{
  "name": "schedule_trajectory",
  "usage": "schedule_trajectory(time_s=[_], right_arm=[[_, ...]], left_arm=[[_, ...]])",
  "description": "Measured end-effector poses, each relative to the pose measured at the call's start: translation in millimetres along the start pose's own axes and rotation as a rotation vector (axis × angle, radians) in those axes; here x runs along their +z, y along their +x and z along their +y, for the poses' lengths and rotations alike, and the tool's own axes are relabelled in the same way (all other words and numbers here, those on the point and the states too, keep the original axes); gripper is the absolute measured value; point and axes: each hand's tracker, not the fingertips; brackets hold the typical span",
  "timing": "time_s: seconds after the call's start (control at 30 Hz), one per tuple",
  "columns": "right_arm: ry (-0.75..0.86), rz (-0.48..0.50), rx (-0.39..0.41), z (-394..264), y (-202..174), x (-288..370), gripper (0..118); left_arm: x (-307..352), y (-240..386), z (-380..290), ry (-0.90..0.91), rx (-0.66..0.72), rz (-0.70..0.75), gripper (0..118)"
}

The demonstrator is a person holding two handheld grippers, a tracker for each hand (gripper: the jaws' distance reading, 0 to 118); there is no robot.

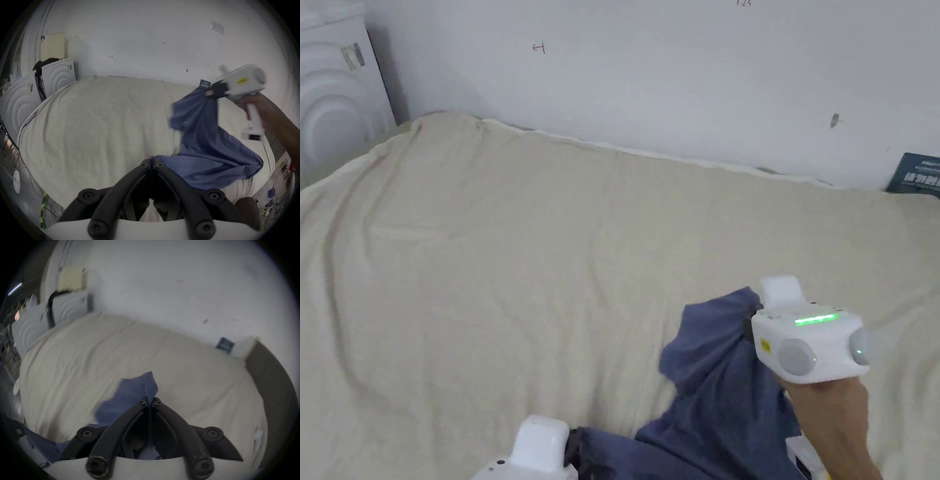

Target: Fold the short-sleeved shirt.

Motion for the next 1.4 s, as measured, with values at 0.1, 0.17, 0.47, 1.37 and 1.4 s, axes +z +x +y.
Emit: schedule_trajectory(time_s=[0.1,0.17,0.47,1.37,1.4], right_arm=[[0.174,-0.121,0.017,20.2,31.2,81.3,1],[0.265,-0.22,0.037,38.8,52.1,138.9,1],[0.501,-0.431,-0.119,120.9,143.1,344.9,1],[0.695,-0.366,-0.337,251.6,198.0,258.9,1],[0.695,-0.37,-0.332,252.8,198.0,255.3,1]], left_arm=[[6.2,-2.3,19.3,0.059,0.003,-0.027,1],[18.4,-2.0,45.8,0.146,0.001,-0.031,1],[116.1,-5.3,241.4,0.494,0.072,0.018,1],[85.1,-24.1,483.9,0.681,0.172,-0.083,1],[82.7,-25.5,485.8,0.683,0.188,-0.105,1]])
